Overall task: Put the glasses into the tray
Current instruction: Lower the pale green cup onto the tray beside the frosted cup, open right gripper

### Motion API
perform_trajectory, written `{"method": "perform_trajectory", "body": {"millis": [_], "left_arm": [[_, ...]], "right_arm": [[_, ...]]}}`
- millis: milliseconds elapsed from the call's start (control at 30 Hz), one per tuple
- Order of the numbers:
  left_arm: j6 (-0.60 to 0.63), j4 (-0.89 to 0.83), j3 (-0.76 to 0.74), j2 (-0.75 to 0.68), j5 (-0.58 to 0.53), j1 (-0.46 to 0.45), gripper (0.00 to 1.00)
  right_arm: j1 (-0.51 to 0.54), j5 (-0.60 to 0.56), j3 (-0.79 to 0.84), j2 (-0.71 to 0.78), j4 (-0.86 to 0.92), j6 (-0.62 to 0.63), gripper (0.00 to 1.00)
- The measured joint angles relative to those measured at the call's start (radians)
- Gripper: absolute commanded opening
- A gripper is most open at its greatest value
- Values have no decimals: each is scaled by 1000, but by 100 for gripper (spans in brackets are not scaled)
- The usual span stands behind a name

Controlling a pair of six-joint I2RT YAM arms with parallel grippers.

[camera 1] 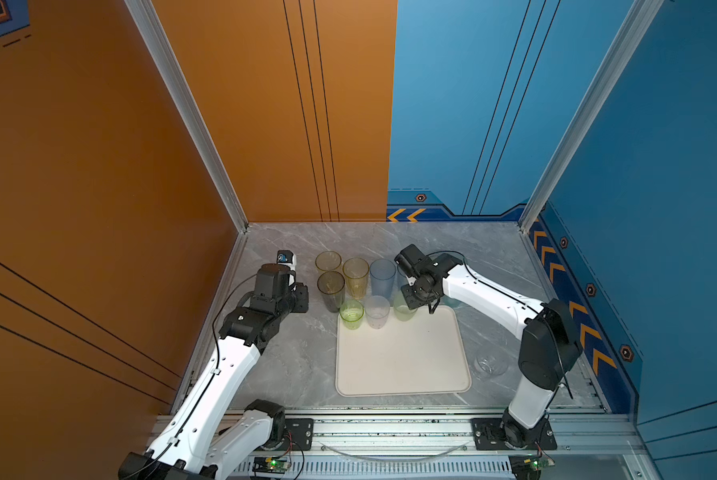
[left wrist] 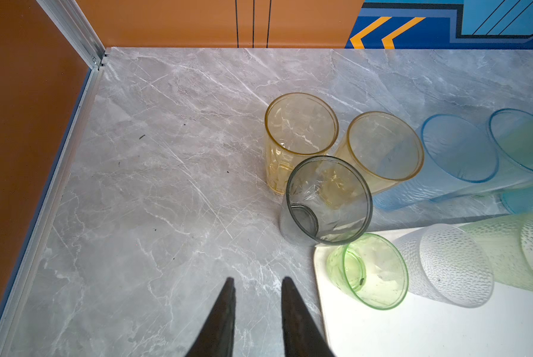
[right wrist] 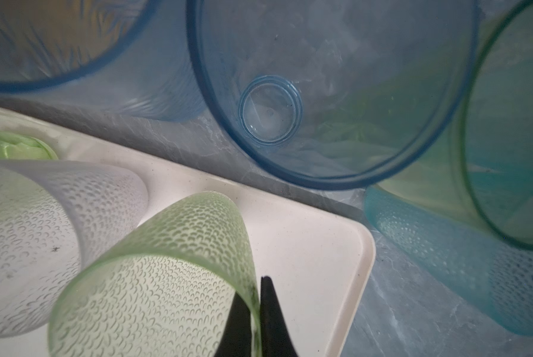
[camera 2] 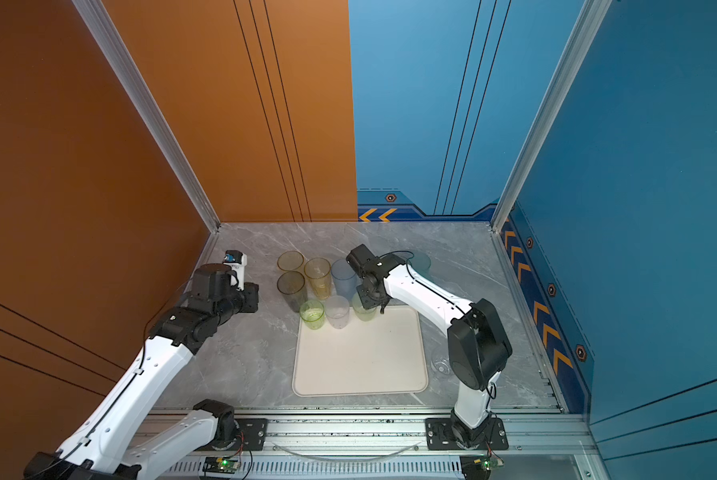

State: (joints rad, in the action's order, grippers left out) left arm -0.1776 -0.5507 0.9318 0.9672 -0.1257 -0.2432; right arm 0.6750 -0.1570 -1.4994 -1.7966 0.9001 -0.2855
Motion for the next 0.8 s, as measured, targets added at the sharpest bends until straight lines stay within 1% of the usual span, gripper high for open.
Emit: {"method": "perform_trajectory", "body": {"millis": [800], "left_arm": [[2, 0, 0, 12, 3, 0, 27]], "right_arm": [[-1, 8, -1, -27, 0, 0, 0]]}}
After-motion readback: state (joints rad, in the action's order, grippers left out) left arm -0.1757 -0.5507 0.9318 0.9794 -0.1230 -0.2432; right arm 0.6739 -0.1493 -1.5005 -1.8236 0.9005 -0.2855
